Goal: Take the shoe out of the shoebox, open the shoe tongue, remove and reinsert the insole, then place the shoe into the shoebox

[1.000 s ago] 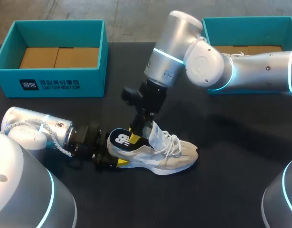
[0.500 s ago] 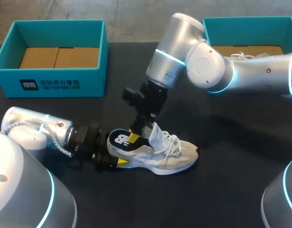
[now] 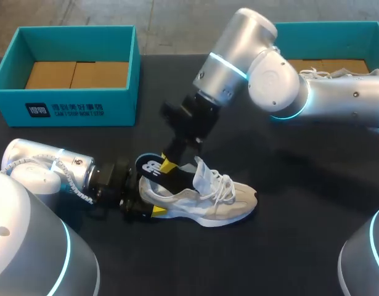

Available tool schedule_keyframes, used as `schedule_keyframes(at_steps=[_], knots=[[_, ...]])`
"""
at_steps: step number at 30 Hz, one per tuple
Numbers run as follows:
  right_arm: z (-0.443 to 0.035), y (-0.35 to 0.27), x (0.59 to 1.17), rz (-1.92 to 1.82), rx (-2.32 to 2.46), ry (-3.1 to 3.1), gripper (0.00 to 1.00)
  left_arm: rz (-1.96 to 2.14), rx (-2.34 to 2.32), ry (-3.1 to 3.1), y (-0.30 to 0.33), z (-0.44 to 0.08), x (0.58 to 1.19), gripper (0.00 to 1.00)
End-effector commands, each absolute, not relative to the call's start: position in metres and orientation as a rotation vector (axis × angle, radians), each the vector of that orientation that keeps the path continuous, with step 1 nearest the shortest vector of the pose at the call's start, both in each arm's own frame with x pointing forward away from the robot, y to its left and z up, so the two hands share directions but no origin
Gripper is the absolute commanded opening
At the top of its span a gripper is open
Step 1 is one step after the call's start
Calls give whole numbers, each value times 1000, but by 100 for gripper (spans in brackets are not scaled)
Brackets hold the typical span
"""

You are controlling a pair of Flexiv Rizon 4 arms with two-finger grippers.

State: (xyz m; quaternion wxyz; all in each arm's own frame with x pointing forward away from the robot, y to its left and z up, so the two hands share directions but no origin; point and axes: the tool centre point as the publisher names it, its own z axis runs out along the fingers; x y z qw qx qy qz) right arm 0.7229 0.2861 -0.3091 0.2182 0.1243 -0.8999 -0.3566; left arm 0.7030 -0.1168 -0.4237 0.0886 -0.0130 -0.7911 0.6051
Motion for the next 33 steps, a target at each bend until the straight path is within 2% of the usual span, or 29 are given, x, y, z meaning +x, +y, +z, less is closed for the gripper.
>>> schedule_keyframes(at_steps=[1, 33], knots=[[-290, 276, 721, -1067, 391, -2504, 0, 1797, -41, -2355, -117, -426, 706, 0], [-166, 267, 753, -1523, 519, -2518, 0, 1797, -41, -2355, -117, -426, 706, 0]])
